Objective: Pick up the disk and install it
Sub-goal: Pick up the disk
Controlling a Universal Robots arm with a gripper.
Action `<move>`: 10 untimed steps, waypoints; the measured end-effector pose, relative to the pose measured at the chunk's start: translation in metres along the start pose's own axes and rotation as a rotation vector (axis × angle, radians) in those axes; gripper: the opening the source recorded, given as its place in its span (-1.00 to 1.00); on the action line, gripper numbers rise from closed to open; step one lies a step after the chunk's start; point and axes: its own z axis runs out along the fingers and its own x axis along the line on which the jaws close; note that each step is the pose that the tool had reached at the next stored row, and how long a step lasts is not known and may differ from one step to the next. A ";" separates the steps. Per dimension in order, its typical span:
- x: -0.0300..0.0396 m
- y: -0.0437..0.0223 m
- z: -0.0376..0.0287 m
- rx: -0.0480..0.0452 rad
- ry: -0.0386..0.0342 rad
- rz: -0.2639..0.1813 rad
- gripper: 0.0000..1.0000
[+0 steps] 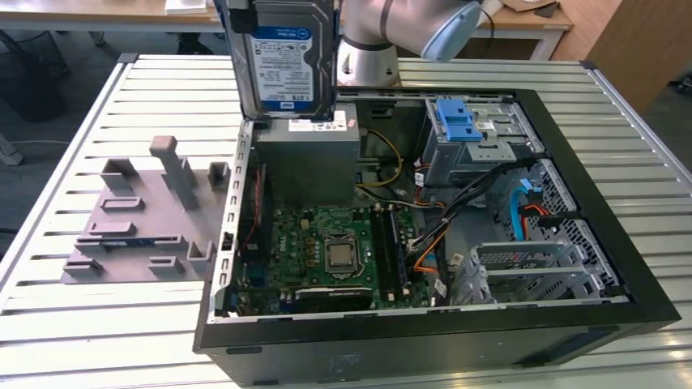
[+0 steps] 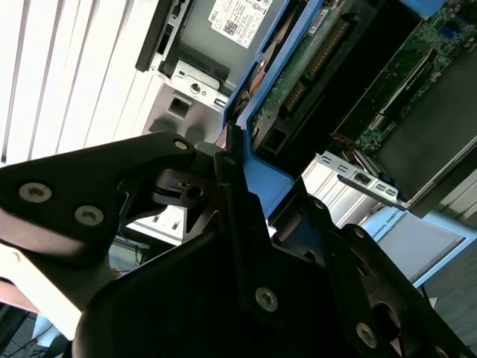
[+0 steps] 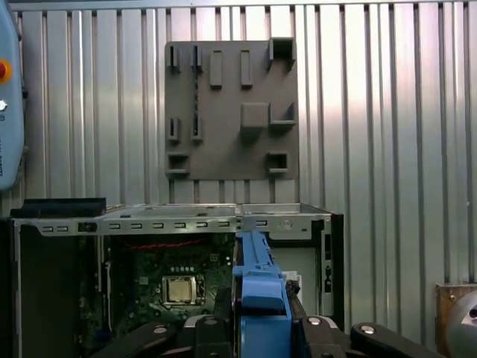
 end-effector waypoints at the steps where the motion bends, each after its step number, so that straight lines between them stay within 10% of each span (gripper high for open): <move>1: 0.0006 -0.0016 0.0000 0.0000 0.0000 0.000 -0.27; 10: 0.0063 -0.0157 -0.0001 -0.0004 0.0001 0.001 -0.27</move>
